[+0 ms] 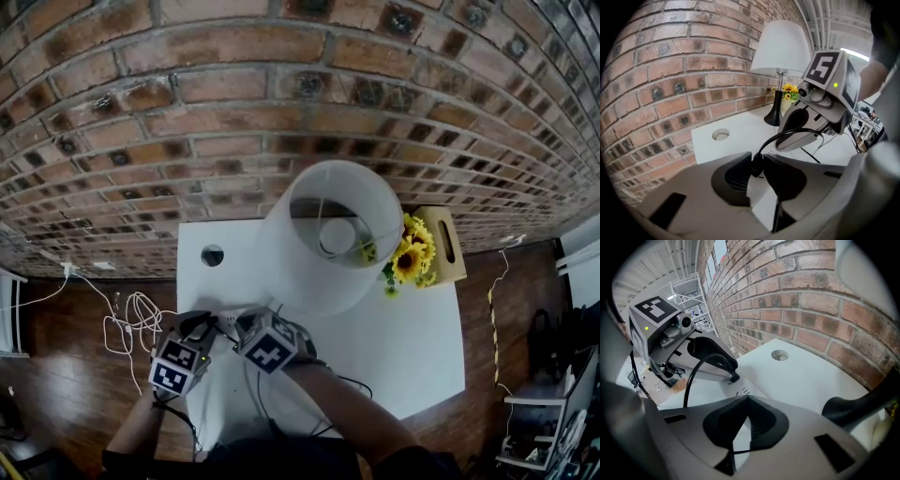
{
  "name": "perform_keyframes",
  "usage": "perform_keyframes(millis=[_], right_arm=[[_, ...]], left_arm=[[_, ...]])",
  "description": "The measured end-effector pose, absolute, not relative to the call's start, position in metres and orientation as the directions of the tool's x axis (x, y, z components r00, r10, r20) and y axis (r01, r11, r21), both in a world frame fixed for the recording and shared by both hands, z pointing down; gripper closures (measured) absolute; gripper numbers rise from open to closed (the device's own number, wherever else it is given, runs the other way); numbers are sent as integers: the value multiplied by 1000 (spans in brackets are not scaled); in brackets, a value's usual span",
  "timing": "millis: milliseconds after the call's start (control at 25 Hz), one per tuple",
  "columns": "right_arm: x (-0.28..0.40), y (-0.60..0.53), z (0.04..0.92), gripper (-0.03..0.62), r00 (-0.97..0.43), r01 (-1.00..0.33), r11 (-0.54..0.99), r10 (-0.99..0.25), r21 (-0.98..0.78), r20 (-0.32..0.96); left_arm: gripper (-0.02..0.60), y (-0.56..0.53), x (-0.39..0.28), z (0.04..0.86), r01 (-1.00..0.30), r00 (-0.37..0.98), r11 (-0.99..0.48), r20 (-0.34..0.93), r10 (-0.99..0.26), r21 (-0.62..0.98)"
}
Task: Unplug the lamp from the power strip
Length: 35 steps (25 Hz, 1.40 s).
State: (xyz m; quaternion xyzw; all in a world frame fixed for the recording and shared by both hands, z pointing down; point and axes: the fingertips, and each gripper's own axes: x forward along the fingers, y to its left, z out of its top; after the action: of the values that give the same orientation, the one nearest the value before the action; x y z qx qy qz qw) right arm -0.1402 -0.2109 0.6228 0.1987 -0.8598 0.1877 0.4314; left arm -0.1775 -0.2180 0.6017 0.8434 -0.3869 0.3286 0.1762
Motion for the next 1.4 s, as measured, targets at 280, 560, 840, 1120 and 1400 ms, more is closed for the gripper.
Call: perform_keyframes(millis=[280,560,840,1120,1400], right_arm=[[-140,-211,623,588,-550,-502,852,-179,-151,816],[-141,-211,623,589,-557,-501,851,-175,-160,812],[-141,-210,623,589,-557,-506,848,-180,-160,811],[-140,-210,623,589,-565,-506,844,-172,-175,807],[-140,-210,624,589,-578,-519,832,-173,-196,797]], left_arm=[[485,-218,-178,601,-774,470,-633,689,-551,20],[483,-233,-179,561,-798,505,-603,560,-657,12],[483,-270,-179,500,-763,523,-636,472,-710,-112],[484,-272,-184,495,-793,498,-601,461,-734,-100],[485,-293,-193,495,-805,468,-581,468,-749,-124]])
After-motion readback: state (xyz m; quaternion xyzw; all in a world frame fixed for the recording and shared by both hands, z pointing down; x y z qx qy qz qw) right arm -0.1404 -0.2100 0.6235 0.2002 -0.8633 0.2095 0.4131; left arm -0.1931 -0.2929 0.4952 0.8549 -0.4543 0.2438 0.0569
